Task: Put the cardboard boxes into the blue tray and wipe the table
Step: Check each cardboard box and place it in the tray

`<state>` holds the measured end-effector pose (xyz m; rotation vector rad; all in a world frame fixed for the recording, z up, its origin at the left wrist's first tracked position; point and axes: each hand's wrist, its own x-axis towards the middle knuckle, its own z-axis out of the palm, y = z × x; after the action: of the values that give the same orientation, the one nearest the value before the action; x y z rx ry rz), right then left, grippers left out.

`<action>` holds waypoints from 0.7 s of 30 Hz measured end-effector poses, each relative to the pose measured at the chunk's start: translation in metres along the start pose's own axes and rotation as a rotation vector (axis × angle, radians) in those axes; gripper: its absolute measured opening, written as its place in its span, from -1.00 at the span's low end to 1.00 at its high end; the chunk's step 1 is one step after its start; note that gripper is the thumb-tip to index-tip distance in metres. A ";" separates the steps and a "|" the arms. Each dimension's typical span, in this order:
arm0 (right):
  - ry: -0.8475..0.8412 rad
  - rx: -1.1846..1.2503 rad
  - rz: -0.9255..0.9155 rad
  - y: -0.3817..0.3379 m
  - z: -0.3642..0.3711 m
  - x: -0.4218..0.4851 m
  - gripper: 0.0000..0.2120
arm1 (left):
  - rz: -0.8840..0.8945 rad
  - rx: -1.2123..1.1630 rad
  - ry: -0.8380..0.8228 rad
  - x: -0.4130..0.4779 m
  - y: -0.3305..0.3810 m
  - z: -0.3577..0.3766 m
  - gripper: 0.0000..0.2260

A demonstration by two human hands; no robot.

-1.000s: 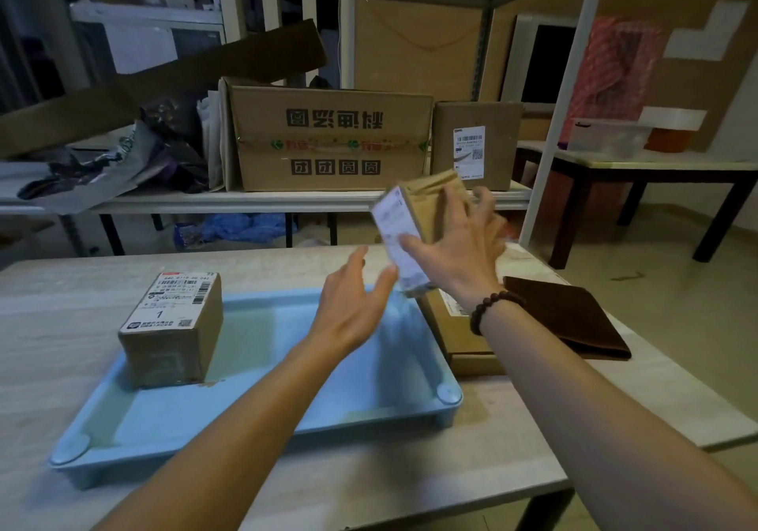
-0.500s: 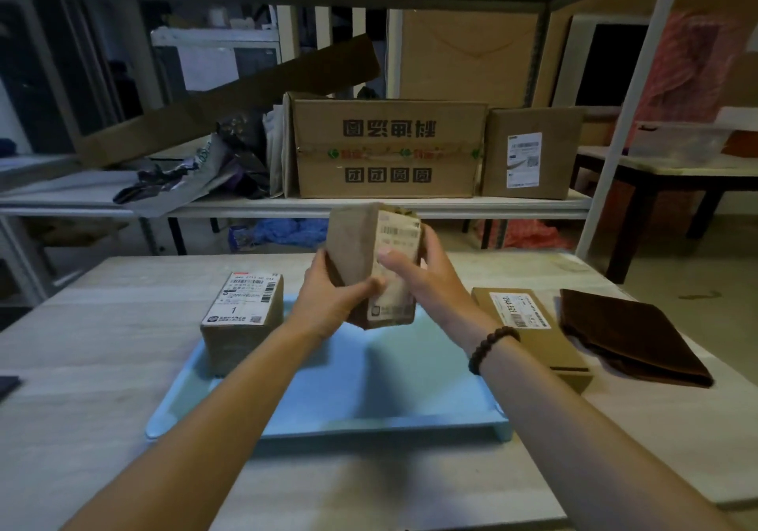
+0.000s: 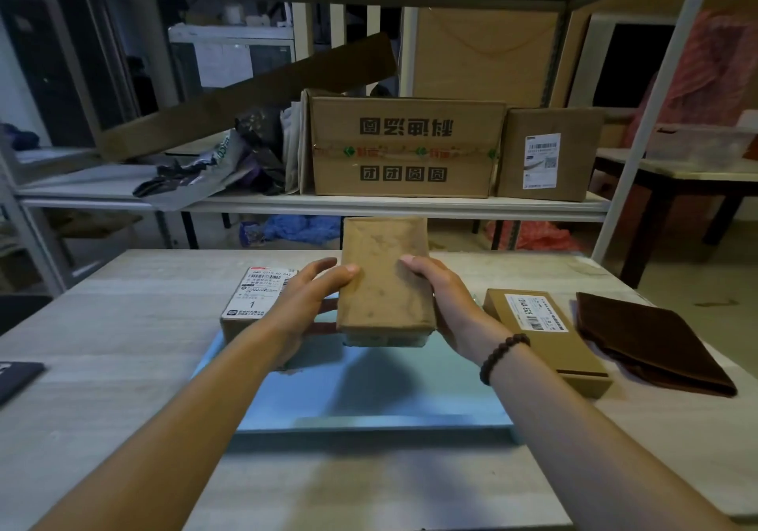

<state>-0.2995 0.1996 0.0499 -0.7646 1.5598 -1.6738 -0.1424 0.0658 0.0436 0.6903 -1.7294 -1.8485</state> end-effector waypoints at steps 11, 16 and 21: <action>0.002 -0.150 -0.107 -0.002 0.021 -0.003 -0.30 | 0.677 0.632 0.338 -0.009 -0.007 0.018 -0.32; 0.114 -0.075 -0.181 0.007 0.018 0.001 -0.13 | 0.696 0.687 0.302 -0.010 -0.011 0.024 -0.22; 0.241 -0.243 -0.390 0.014 0.014 0.002 0.13 | 0.446 0.413 0.153 -0.011 -0.010 0.022 -0.08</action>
<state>-0.2880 0.1899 0.0367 -1.0811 1.8997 -1.9316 -0.1497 0.0903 0.0352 0.5221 -1.9859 -1.1272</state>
